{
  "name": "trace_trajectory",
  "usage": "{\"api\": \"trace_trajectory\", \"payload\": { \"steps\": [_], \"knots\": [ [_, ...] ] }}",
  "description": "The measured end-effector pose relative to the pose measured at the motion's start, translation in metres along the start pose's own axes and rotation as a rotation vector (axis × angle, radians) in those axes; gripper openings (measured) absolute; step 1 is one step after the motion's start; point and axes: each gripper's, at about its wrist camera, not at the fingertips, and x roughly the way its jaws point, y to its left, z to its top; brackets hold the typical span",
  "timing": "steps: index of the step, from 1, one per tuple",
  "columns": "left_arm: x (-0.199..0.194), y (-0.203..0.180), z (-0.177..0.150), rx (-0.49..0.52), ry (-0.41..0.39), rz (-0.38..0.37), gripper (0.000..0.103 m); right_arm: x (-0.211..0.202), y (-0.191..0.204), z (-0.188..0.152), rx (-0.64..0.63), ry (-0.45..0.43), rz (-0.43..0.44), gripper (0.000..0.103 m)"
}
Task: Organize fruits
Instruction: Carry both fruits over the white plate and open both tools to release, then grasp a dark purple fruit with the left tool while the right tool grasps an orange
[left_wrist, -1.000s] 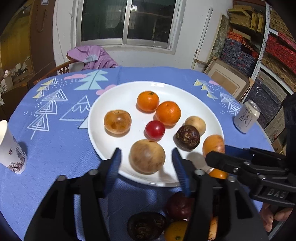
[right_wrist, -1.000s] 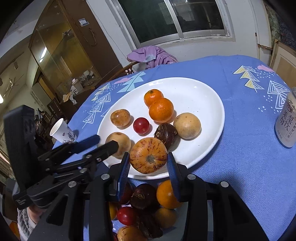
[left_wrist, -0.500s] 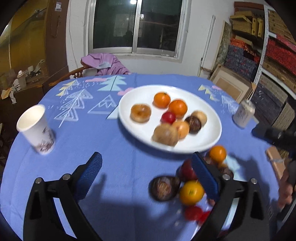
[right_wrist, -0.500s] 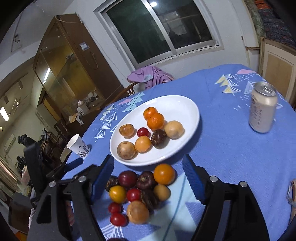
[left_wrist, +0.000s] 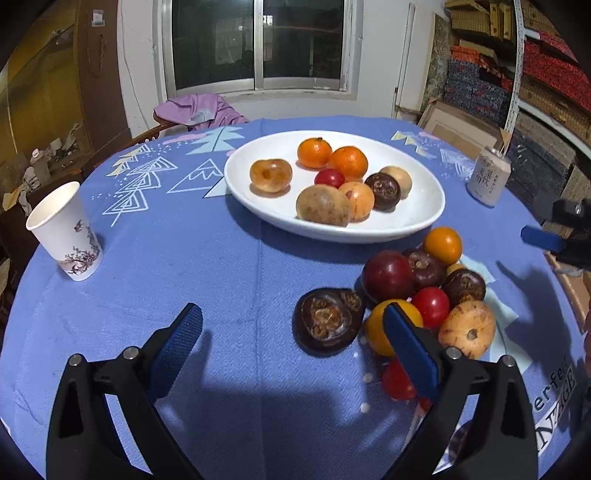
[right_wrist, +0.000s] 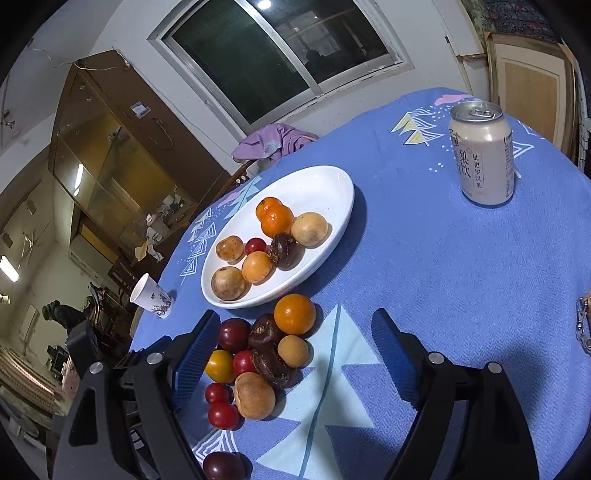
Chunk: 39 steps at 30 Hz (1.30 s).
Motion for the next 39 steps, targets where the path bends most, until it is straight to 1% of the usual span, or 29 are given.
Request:
{"api": "trace_trajectory", "payload": {
  "steps": [5,8,9,11,14,16,18,19,20,22,24,26,28,30,32,34,37,39],
  "knots": [
    [0.007,0.004,0.005,-0.01,-0.001,0.011,0.099,0.005,0.0,-0.002,-0.002,0.014,-0.009,0.085],
    [0.019,0.013,0.008,-0.048,0.036,-0.001,0.099,0.008,0.0,-0.003,-0.002,0.022,-0.011,0.085],
    [0.027,0.017,0.008,-0.063,0.072,-0.011,0.099,0.008,0.0,-0.003,-0.002,0.024,-0.013,0.085],
    [0.035,0.025,0.009,-0.108,0.102,-0.077,0.099,0.009,0.0,-0.004,-0.004,0.027,-0.014,0.085],
    [0.04,0.029,0.009,-0.13,0.117,-0.112,0.099,0.009,0.001,-0.004,-0.004,0.029,-0.014,0.085],
    [0.041,0.024,0.009,-0.105,0.12,-0.111,0.099,0.01,0.001,-0.004,-0.005,0.032,-0.013,0.085],
    [0.041,0.019,0.008,-0.066,0.13,-0.101,0.099,0.01,0.001,-0.004,-0.007,0.035,-0.014,0.085],
    [0.039,0.018,0.008,-0.045,0.14,-0.078,0.099,0.011,0.001,-0.005,-0.008,0.036,-0.014,0.085],
    [0.038,0.016,0.006,-0.002,0.148,-0.014,0.099,0.01,0.001,-0.004,-0.008,0.036,-0.015,0.085],
    [0.037,0.017,-0.001,0.071,0.144,0.153,0.099,0.01,0.0,-0.004,-0.007,0.031,-0.018,0.085],
    [0.03,0.03,-0.002,0.011,0.141,0.14,0.099,0.01,0.0,-0.004,-0.006,0.03,-0.016,0.085],
    [0.03,0.035,-0.002,-0.02,0.132,0.109,0.099,0.013,0.001,-0.005,-0.013,0.042,-0.005,0.085],
    [0.036,0.035,-0.002,-0.03,0.157,0.097,0.099,0.018,0.004,-0.007,-0.031,0.063,0.01,0.085],
    [0.038,0.036,-0.001,-0.044,0.159,0.081,0.099,0.025,0.011,-0.009,-0.065,0.083,0.011,0.085],
    [0.04,0.039,0.0,-0.078,0.161,0.056,0.099,0.033,0.016,-0.009,-0.088,0.091,0.006,0.083],
    [0.041,0.038,-0.002,-0.081,0.162,0.06,0.099,0.041,0.02,-0.007,-0.104,0.107,0.003,0.071],
    [0.042,0.036,-0.003,-0.064,0.17,0.08,0.099,0.053,0.025,-0.005,-0.13,0.135,-0.014,0.059],
    [0.042,0.036,-0.002,-0.067,0.169,0.078,0.099,0.06,0.028,-0.005,-0.149,0.144,-0.041,0.056]
  ]
}}
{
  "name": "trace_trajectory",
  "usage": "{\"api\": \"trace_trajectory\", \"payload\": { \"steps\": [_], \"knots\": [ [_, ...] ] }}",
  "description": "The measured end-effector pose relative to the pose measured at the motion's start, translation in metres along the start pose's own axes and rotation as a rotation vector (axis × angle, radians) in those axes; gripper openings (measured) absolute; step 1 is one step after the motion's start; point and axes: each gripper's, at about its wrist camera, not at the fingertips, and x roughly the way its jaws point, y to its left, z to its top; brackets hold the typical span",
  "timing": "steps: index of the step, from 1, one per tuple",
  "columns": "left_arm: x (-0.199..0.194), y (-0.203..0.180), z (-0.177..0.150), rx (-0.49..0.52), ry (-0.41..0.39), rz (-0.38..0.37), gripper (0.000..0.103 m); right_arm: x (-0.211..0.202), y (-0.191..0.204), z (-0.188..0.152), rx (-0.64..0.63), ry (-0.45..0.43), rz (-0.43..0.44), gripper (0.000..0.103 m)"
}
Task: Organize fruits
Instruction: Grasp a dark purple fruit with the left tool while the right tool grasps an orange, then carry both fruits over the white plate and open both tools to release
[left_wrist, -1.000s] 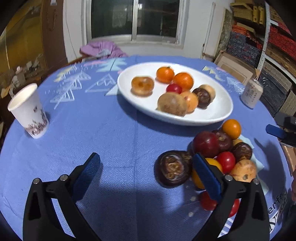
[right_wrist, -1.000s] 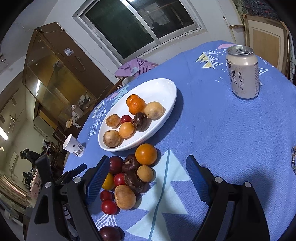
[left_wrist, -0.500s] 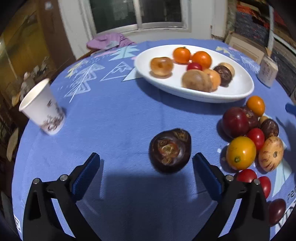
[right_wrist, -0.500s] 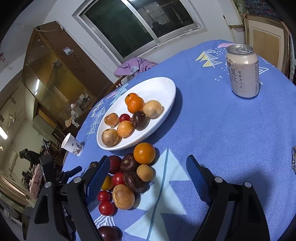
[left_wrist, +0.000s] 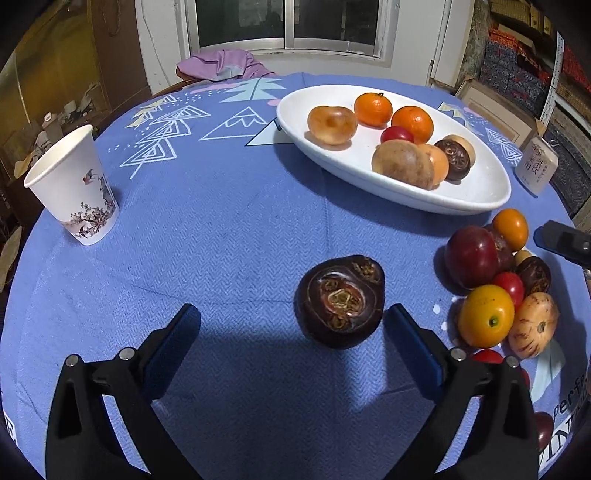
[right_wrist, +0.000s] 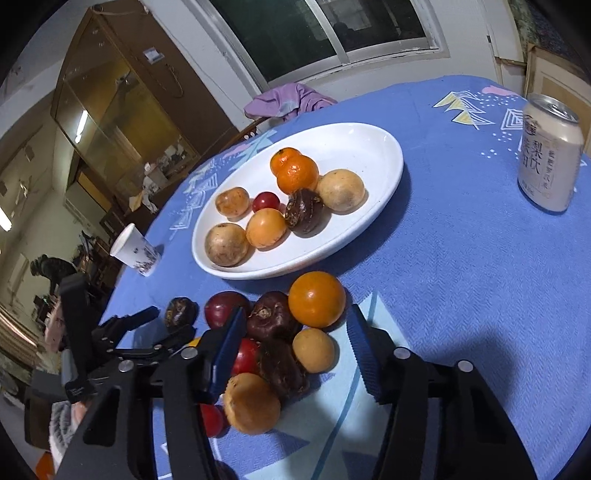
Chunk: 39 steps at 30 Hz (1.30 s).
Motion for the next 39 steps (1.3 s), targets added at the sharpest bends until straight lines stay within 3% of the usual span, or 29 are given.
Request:
{"api": "trace_trajectory", "payload": {
  "steps": [6,12,19,20,22,23,30,39],
  "knots": [
    [-0.001,0.0,0.0,-0.005,0.0,0.002,0.099,0.02,-0.002,0.007,0.008,0.022,-0.04,0.054],
    [-0.001,-0.001,0.001,-0.004,-0.01,-0.014,0.099,0.028,-0.014,0.005,0.051,0.04,-0.008,0.039],
    [-0.007,0.005,0.005,-0.048,-0.057,-0.075,0.099,0.021,-0.015,0.002,0.031,0.027,-0.012,0.039],
    [-0.008,0.006,0.005,-0.053,-0.061,-0.083,0.097,0.02,-0.017,0.001,0.038,0.027,-0.007,0.039],
    [-0.007,0.005,0.006,-0.047,-0.054,-0.102,0.074,0.017,-0.021,0.0,0.051,0.029,-0.004,0.039],
    [-0.006,0.003,0.006,-0.04,-0.052,-0.099,0.068,0.015,-0.023,-0.001,0.056,0.03,-0.003,0.039],
    [-0.011,-0.006,0.002,0.015,-0.063,-0.119,0.044,0.005,-0.03,-0.003,0.073,0.017,0.009,0.039],
    [-0.048,-0.004,0.006,-0.003,-0.173,-0.133,0.044,-0.035,-0.018,-0.001,0.045,-0.081,0.056,0.038]
  ]
}}
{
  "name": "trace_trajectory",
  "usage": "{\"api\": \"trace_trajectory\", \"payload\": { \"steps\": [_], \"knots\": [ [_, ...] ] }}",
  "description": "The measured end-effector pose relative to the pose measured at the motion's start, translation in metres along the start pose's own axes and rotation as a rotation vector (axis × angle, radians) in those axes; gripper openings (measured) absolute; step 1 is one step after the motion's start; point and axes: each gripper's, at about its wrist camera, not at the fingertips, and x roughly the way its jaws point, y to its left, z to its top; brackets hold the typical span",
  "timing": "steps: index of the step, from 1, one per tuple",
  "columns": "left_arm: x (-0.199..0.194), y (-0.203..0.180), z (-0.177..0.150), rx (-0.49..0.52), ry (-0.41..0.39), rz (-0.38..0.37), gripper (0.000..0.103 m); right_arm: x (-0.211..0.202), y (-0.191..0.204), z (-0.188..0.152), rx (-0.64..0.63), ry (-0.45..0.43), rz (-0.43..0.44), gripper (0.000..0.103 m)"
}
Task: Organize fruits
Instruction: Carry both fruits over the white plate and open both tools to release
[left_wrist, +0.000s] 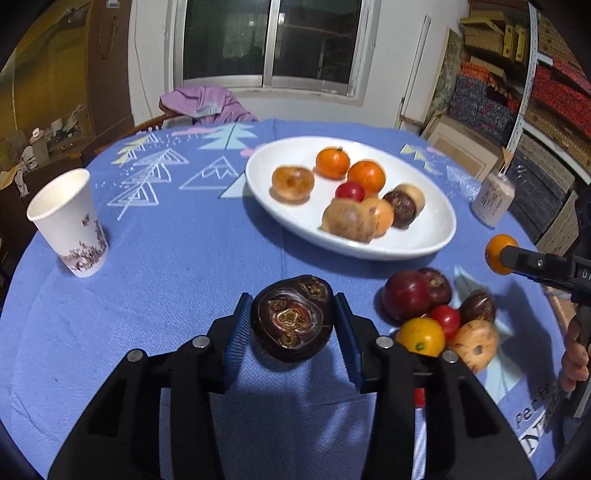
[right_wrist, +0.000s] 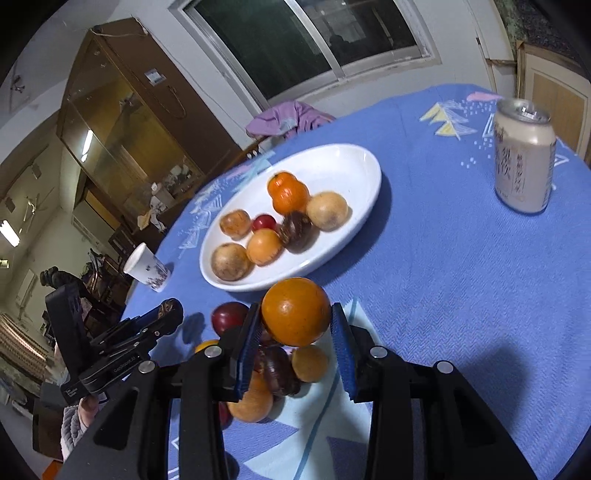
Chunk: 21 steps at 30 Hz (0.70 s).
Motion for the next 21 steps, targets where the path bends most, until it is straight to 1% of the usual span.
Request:
{"api": "trace_trajectory", "payload": {
  "steps": [4,6,8,11,13,16,18,21],
  "knots": [
    [-0.021,-0.005,0.025,-0.012,-0.066,-0.017,0.044,-0.022,0.007,0.009,-0.002,-0.071,0.024,0.038],
    [-0.023,-0.009,0.045,-0.014,-0.087,-0.017,0.044,-0.027,0.017,0.017,-0.028,-0.096,0.024,0.038],
    [-0.018,-0.01,0.065,-0.031,-0.091,-0.024,0.044,-0.027,0.025,0.026,-0.046,-0.105,0.024,0.038],
    [0.003,-0.011,0.086,-0.076,-0.066,-0.062,0.044,-0.013,0.036,0.043,-0.073,-0.089,0.017,0.038],
    [0.02,-0.011,0.093,-0.098,-0.049,-0.074,0.044,0.001,0.039,0.052,-0.073,-0.072,0.018,0.038],
    [0.047,-0.015,0.096,-0.108,-0.006,-0.096,0.044,0.026,0.038,0.058,-0.06,-0.033,0.027,0.038],
    [0.062,-0.017,0.094,-0.096,0.012,-0.086,0.044,0.038,0.038,0.059,-0.069,-0.013,0.013,0.038],
    [0.078,-0.016,0.092,-0.104,0.029,-0.101,0.044,0.055,0.034,0.059,-0.07,0.019,-0.003,0.038]
  ]
}}
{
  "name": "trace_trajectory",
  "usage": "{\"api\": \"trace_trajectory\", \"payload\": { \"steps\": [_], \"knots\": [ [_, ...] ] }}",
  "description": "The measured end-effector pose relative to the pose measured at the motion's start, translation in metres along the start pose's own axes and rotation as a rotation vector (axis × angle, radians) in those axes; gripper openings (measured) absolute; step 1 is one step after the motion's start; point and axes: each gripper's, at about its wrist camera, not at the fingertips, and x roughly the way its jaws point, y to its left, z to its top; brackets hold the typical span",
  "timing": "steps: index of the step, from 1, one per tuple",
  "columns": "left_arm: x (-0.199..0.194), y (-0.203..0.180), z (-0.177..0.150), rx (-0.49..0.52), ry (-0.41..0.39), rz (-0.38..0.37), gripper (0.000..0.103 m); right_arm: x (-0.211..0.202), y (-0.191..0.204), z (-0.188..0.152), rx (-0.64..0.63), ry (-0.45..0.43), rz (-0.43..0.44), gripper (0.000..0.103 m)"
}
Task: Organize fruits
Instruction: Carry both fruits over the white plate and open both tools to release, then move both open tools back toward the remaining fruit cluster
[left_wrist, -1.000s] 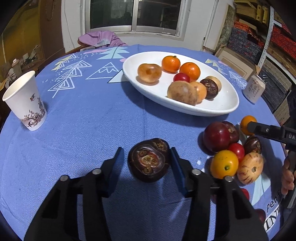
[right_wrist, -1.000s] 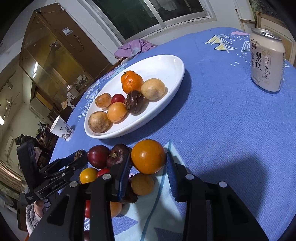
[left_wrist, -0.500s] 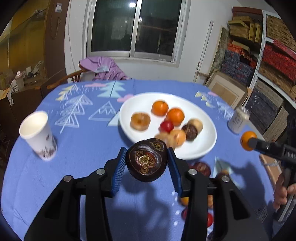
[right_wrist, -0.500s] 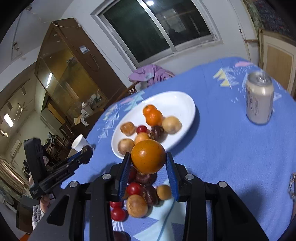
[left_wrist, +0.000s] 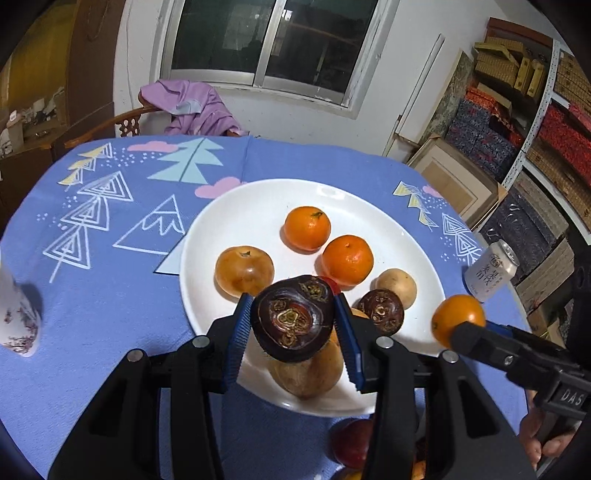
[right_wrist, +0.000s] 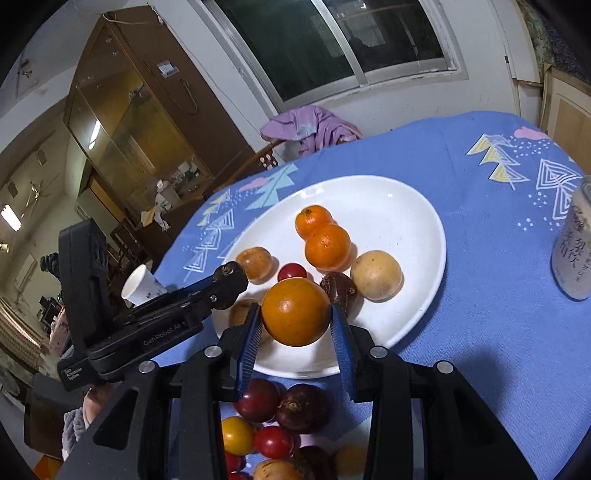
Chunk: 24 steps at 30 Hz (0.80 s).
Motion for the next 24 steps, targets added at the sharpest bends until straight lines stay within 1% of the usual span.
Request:
{"api": "trace_trajectory", "payload": {
  "steps": [2,4,5,6,7,10,11,14,15,17,20,21,24],
  "knots": [
    [0.004,0.001,-0.001,0.001,-0.002,0.0,0.044,0.006,-0.002,-0.002,0.001,0.013,-0.011,0.038],
    [0.004,0.002,-0.001,0.0,-0.006,-0.005,0.053,0.013,-0.005,-0.003,0.007,0.026,-0.026,0.039],
    [0.002,0.002,0.0,-0.003,-0.016,-0.006,0.063,0.015,-0.006,-0.004,0.008,0.03,-0.032,0.041],
    [-0.002,0.003,0.001,-0.006,-0.028,-0.004,0.07,0.016,-0.006,-0.004,0.009,0.031,-0.039,0.045],
    [-0.006,0.003,0.002,-0.008,-0.04,-0.005,0.071,0.015,-0.007,-0.005,0.016,0.034,-0.031,0.049],
    [-0.02,0.003,0.003,-0.011,-0.057,-0.013,0.073,0.008,-0.006,-0.004,0.021,0.016,-0.023,0.054],
    [-0.025,0.003,0.002,-0.01,-0.062,-0.008,0.074,0.003,-0.005,-0.004,0.02,0.007,-0.019,0.054],
    [-0.04,0.003,-0.002,-0.001,-0.073,0.021,0.075,-0.019,-0.002,-0.007,0.024,-0.03,-0.005,0.063],
    [-0.046,0.003,-0.005,0.001,-0.073,0.025,0.081,-0.026,0.0,-0.009,0.023,-0.04,0.0,0.066],
    [-0.059,0.003,-0.016,0.01,-0.082,0.04,0.088,-0.043,0.003,-0.018,0.023,-0.061,0.011,0.071],
    [-0.074,0.0,-0.044,0.058,-0.071,0.072,0.088,-0.06,0.001,-0.033,0.03,-0.078,0.023,0.074],
    [-0.077,-0.001,-0.055,0.076,-0.062,0.084,0.091,-0.063,0.0,-0.038,0.035,-0.076,0.024,0.075],
    [-0.079,-0.005,-0.08,0.092,-0.029,0.093,0.093,-0.071,-0.01,-0.058,0.068,-0.069,0.023,0.078]
  ]
}}
